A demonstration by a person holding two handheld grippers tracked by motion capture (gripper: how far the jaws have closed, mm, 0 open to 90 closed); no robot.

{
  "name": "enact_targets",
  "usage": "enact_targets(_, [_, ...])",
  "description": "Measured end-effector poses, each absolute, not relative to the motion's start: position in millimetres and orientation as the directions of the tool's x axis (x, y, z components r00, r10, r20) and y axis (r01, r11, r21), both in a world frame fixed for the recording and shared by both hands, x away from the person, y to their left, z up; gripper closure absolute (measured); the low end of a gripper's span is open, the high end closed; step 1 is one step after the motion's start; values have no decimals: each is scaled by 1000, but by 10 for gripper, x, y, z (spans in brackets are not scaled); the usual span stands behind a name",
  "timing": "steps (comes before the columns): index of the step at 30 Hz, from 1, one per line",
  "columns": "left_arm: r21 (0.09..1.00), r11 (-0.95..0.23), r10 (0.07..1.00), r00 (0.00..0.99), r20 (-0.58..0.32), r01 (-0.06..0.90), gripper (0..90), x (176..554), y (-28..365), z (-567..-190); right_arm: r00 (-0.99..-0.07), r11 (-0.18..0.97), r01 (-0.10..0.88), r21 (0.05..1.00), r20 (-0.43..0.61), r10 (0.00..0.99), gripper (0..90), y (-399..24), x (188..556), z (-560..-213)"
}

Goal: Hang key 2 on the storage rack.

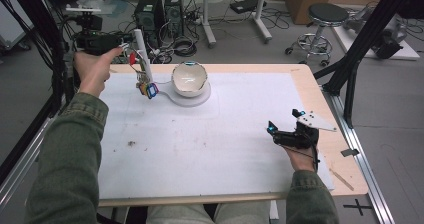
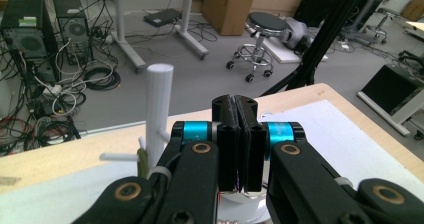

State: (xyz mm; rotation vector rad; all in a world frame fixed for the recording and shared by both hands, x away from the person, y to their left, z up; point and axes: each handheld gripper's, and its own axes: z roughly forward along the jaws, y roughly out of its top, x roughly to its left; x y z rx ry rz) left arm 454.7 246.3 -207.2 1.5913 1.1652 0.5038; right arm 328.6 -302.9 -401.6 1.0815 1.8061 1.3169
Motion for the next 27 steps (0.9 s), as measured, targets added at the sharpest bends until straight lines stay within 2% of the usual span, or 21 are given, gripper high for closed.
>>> enact_targets(10, [893,2,889,408,-208,451,878,4754,2361,-2116,-448,158,237,958,-37,893,7,-3037,3275,-4013])
enact_targets(17, [883,48,893,375,-247,468,879,4890,2337,-2209,-454,172,238,956,-47,890,7,-3035,3267,-4016])
enact_targets(27, [869,41,918,325,-228,493,878,5037,2322,-2323,-451,166,238,957,-43,892,7,-3051,3262,-4015])
